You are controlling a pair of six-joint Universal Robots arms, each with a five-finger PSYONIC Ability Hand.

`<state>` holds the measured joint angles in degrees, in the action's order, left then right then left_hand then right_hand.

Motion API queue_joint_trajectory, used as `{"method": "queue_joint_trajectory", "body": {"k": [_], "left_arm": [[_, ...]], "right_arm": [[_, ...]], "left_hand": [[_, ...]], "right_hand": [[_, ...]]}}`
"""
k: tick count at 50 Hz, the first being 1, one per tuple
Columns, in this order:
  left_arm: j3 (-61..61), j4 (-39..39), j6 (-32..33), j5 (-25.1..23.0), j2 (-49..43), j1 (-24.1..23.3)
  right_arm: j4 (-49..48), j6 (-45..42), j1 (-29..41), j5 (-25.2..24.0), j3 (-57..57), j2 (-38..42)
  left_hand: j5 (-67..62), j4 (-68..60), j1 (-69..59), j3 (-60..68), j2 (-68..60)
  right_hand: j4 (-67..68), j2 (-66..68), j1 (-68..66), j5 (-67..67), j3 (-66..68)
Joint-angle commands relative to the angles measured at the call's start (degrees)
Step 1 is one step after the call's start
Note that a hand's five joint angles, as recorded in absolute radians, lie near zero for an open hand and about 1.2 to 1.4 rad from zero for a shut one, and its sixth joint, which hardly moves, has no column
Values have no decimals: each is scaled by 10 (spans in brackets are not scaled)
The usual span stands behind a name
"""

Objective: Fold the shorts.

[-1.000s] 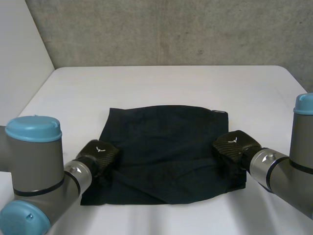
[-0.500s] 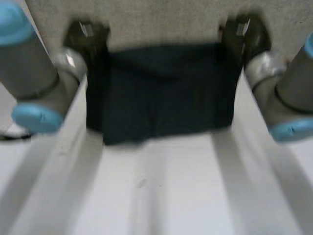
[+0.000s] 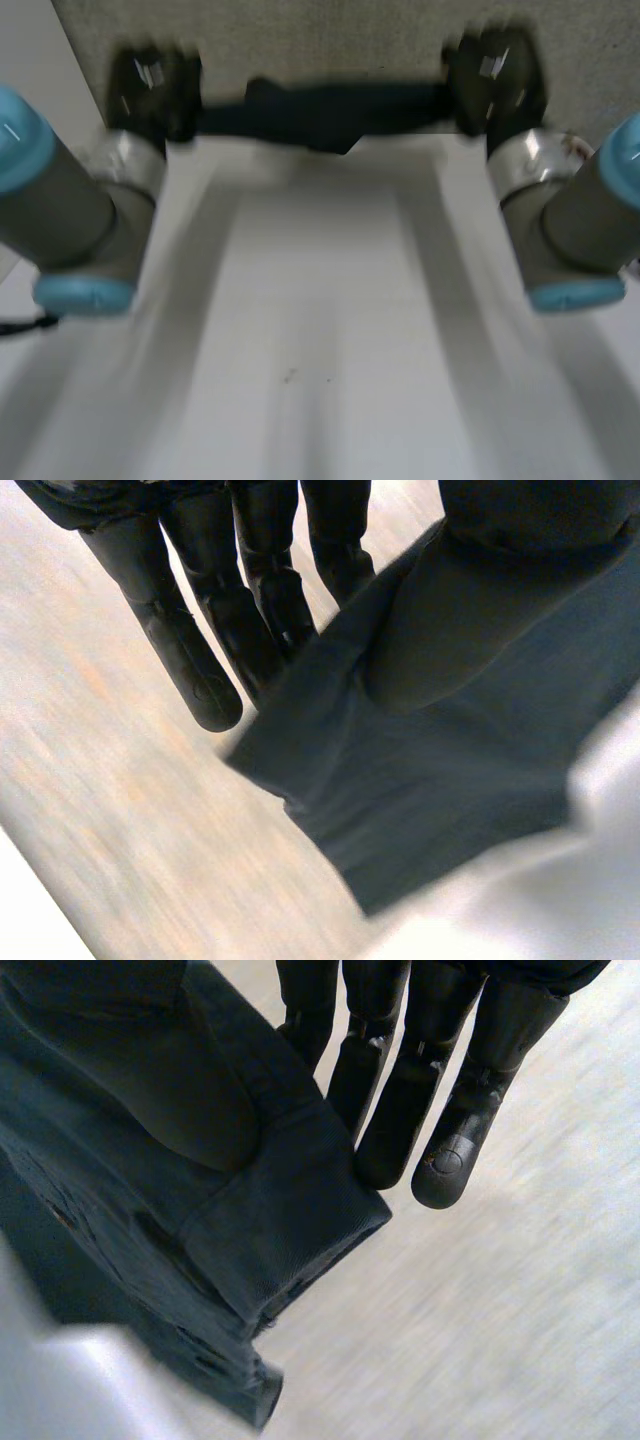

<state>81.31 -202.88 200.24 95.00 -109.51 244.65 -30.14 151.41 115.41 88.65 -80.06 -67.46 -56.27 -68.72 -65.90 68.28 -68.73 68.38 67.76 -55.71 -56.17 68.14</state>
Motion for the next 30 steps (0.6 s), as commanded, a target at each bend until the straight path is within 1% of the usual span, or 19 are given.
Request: {"method": "queue_joint_trajectory", "body": {"k": [1, 3, 8, 12, 14, 16, 18, 19, 20, 22, 23, 24, 26, 27, 28, 29, 30], "left_arm": [[131, 0, 4, -18, -96, 3], [146, 5, 6, -18, -106, 3], [184, 22, 9, -16, -103, 3], [207, 77, 17, -13, -52, 2], [220, 117, 18, -12, -20, 0], [226, 143, 18, -12, -2, -1], [232, 190, 18, -11, 25, -4], [235, 208, 18, -11, 36, -4], [244, 249, 20, -10, 55, -5], [251, 295, 22, -7, 74, -5], [255, 319, 23, -4, 82, -6], [263, 367, 24, -2, 99, -6], [273, 419, 31, -2, 115, -8], [278, 445, 37, -2, 123, -8], [292, 506, 61, -2, 144, -8], [293, 513, 65, -2, 146, -8], [300, 542, 87, -2, 162, -9]], "right_arm": [[72, -4, 1, -4, -62, 98], [102, -6, 1, -6, -70, 112], [160, -3, -2, -10, -84, 99], [208, -8, -4, -24, -99, 59], [235, -9, -5, -31, -105, 42], [280, -9, -6, -44, -113, 25], [314, -11, -5, -51, -117, 17], [349, -17, -5, -58, -121, 14], [366, -21, -5, -61, -123, 13], [399, -32, -6, -65, -130, 7], [432, -50, -7, -66, -140, -6], [449, -61, -7, -66, -147, -13], [488, -91, -6, -66, -164, -29], [532, -127, -6, -66, -182, -47], [578, -164, -6, -66, -200, -64], [599, -179, -6, -69, -208, -73], [617, -190, -7, -71, -215, -81]], "left_hand": [[-137, -113, -141, 117, -113], [-137, -113, -141, 117, -113], [-137, -113, -141, 117, -113], [-137, -113, -141, 117, -113], [-137, -113, -141, 117, -113], [-137, -113, -141, 117, -113], [-137, -113, -141, 117, -113], [-137, -113, -141, 117, -113], [-137, -113, -141, 117, -113], [-137, -113, -141, 117, -113], [-137, -113, -141, 117, -113], [-137, -113, -141, 117, -113], [-137, -113, -141, 117, -113], [-137, -113, -141, 117, -113], [-137, -113, -141, 117, -113], [-137, -113, -141, 117, -113], [-137, -113, -141, 117, -113]], "right_hand": [[116, 122, -243, -138, 119], [116, 122, -243, -138, 119], [116, 122, -243, -138, 119], [116, 122, -243, -138, 119], [116, 122, -243, -138, 119], [116, 122, -243, -138, 119], [116, 122, -243, -138, 119], [116, 122, -243, -138, 119], [116, 122, -243, -138, 119], [116, 122, -243, -138, 119], [116, 122, -243, -138, 119], [116, 122, -243, -138, 119], [116, 122, -243, -138, 119], [116, 122, -243, -138, 119], [116, 122, -243, -138, 119], [116, 122, -243, -138, 119], [116, 122, -243, -138, 119]]}}
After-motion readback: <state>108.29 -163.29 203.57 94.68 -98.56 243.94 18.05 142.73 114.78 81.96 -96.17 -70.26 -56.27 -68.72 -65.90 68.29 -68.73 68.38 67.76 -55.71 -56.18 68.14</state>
